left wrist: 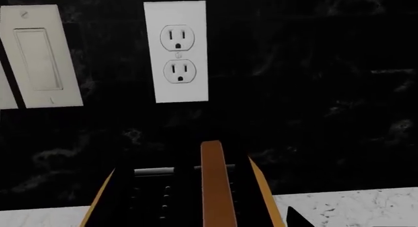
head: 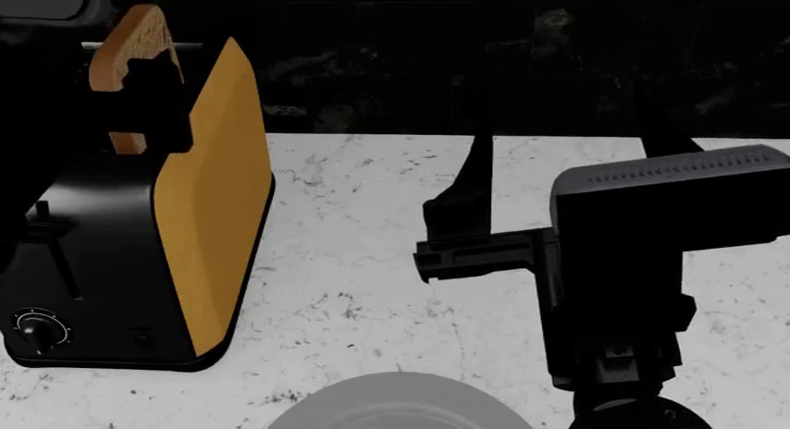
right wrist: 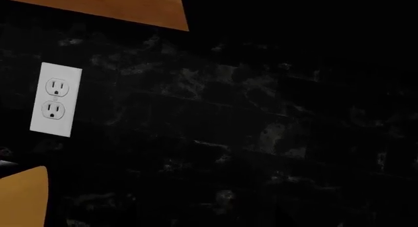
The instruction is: Place the toasted item on a plate.
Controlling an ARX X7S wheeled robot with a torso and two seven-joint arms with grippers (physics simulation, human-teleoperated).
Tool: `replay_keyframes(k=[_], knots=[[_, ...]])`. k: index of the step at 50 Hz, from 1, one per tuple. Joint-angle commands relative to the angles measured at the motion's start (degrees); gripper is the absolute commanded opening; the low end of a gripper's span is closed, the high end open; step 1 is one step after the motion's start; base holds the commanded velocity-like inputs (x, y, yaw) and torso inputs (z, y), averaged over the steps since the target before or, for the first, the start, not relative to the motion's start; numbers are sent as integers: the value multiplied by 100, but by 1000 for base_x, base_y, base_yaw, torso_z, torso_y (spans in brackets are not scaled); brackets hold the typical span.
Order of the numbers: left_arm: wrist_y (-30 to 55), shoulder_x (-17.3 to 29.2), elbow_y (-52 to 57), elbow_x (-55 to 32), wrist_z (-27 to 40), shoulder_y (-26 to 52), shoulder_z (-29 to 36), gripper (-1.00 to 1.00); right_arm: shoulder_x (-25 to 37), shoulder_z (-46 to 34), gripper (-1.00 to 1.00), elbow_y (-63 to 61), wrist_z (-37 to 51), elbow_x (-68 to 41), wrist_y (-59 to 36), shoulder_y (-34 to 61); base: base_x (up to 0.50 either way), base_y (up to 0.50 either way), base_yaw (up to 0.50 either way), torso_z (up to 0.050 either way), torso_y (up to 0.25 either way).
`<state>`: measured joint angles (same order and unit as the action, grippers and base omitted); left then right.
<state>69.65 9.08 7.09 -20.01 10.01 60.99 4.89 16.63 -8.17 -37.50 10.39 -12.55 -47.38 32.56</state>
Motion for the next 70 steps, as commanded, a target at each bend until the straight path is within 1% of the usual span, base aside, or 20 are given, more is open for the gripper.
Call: replay_keyframes(k=[1, 17, 18, 29, 39, 52, 63, 67, 70], knots=[[-134, -52, -101, -76, 8, -133, -92, 100, 21, -25, 100, -5, 17, -17, -4, -9, 0, 0, 0, 0, 0], [-363, -126, -305, -148, 32, -258, -180, 100, 41, -35, 100, -24, 47, -60, -63, 56, 0, 0, 0, 0, 0], [-393, -112, -311, -137, 17, -275, -134, -100, 47, -46, 100, -21, 50, -55, -62, 51, 0, 0, 0, 0, 0], [-392, -152, -308, -252, 0, -214, -148, -100, 76, 17, 100, -121, 78, -110, -96, -11, 0, 0, 0, 0, 0], [-275, -164, -37, -398, 77, -73, -300, -100, 92, 3, 100, -136, 104, -120, -87, -32, 0, 0, 0, 0, 0], [-106, -145, 183, -504, 200, 368, -389, -100, 90, -31, 100, -60, 114, -129, 36, -76, 0, 0, 0, 0, 0], [38, -63, 396, -555, 270, 638, -324, -100, 89, -29, 100, -52, 120, -176, 16, -15, 0, 0, 0, 0, 0], [28, -137, 410, -606, 291, 673, -355, -100, 92, -39, 100, -57, 129, -184, -2, 16, 0, 0, 0, 0, 0], [131, -257, 689, -715, 391, 675, -485, -100, 71, -72, 100, -12, 131, -184, 19, 45, 0, 0, 0, 0, 0]])
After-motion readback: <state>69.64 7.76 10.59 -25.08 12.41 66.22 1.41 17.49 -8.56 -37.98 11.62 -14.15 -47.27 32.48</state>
